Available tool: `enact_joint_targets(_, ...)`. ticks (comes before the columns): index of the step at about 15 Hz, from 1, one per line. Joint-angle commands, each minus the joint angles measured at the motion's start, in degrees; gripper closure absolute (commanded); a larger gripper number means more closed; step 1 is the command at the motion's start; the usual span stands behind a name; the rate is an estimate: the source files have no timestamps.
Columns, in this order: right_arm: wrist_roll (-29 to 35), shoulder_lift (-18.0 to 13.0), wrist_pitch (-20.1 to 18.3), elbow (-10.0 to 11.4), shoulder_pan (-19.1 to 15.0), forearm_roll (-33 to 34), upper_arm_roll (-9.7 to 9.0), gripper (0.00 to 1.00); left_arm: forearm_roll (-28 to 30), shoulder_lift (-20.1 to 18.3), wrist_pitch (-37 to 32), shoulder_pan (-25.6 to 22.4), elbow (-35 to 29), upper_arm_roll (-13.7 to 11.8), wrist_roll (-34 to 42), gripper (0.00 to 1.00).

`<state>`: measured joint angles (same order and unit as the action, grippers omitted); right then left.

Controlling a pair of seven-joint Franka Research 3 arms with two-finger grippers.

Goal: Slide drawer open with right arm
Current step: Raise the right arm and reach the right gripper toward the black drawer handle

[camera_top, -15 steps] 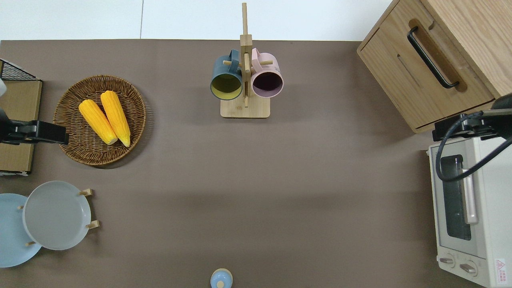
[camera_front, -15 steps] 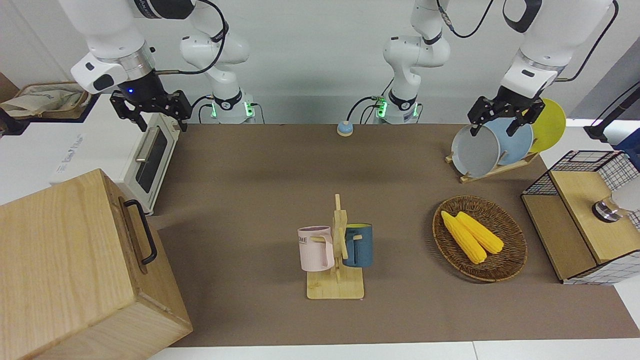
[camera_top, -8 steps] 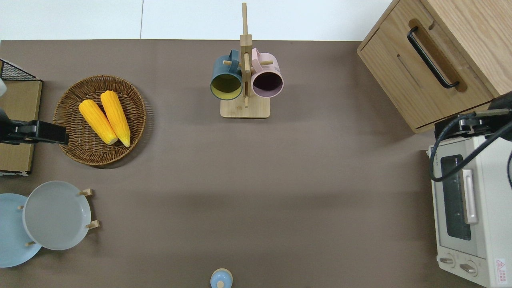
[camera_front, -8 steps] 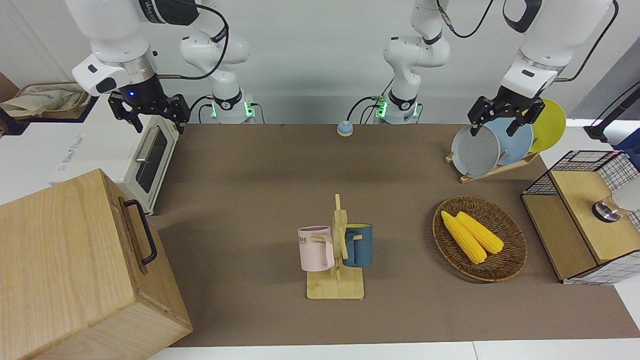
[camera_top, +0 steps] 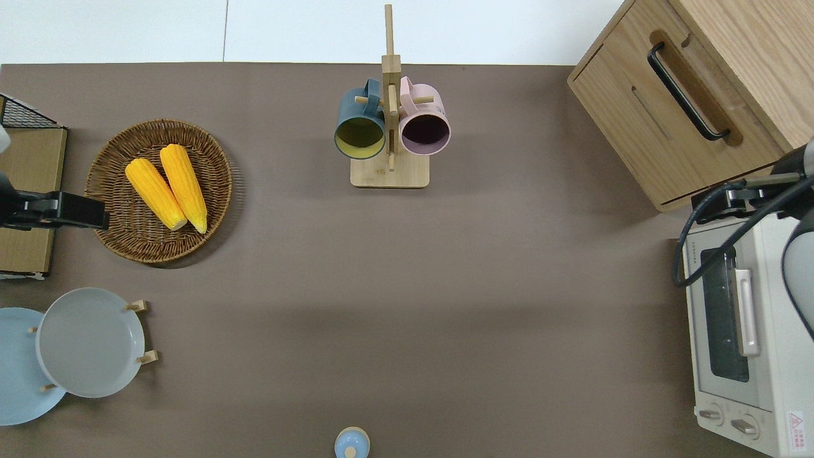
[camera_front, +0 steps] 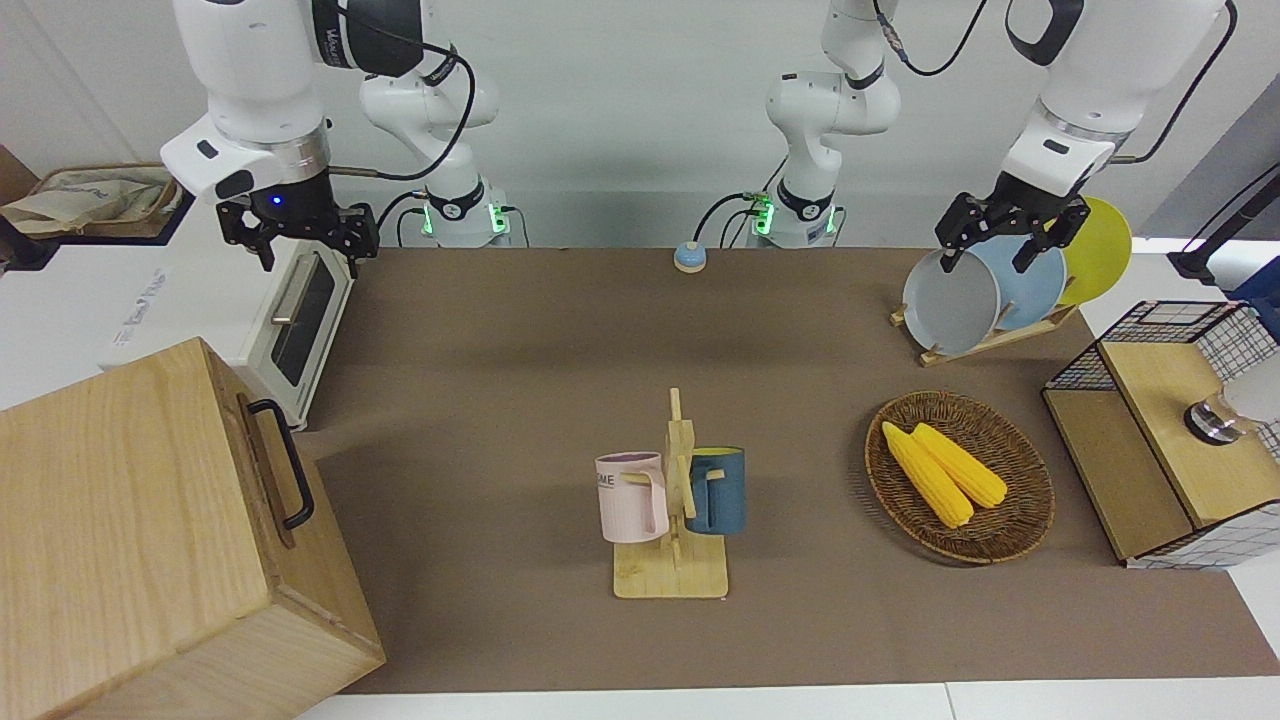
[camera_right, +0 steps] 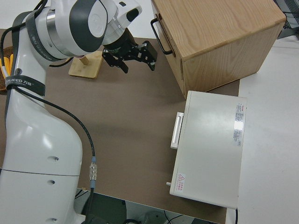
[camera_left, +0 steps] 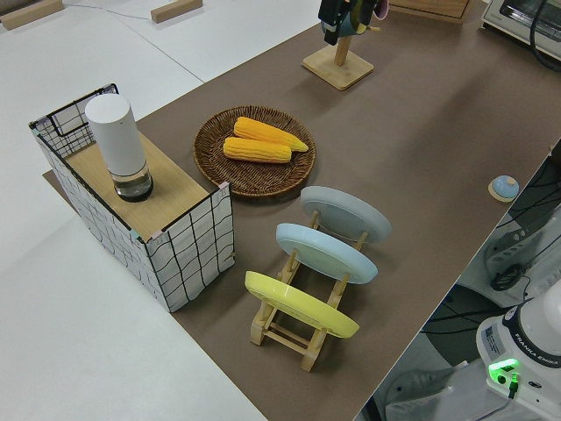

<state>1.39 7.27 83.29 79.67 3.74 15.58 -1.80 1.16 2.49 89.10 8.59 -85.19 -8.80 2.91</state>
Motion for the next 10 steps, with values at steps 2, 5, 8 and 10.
enact_joint_targets(2,-0.42,1.95,1.16,0.05,1.01,9.01,-3.38,0.015,-0.72,0.76,0.02,0.99,1.17,-0.95,0.43,0.00)
enact_joint_targets(5,-0.34,2.92,3.10,0.23,1.44,15.86,-5.84,0.015,-0.72,0.76,0.02,0.99,1.17,-0.95,0.43,0.00)
enact_joint_targets(8,-0.16,4.76,3.37,0.49,3.11,21.84,-6.46,0.015,-0.63,0.76,0.02,0.99,1.17,-0.95,0.43,0.00)
enact_joint_targets(10,0.01,5.38,5.90,1.28,3.12,26.40,-7.78,0.015,-0.72,0.76,0.02,0.99,1.17,-0.95,0.43,0.00)
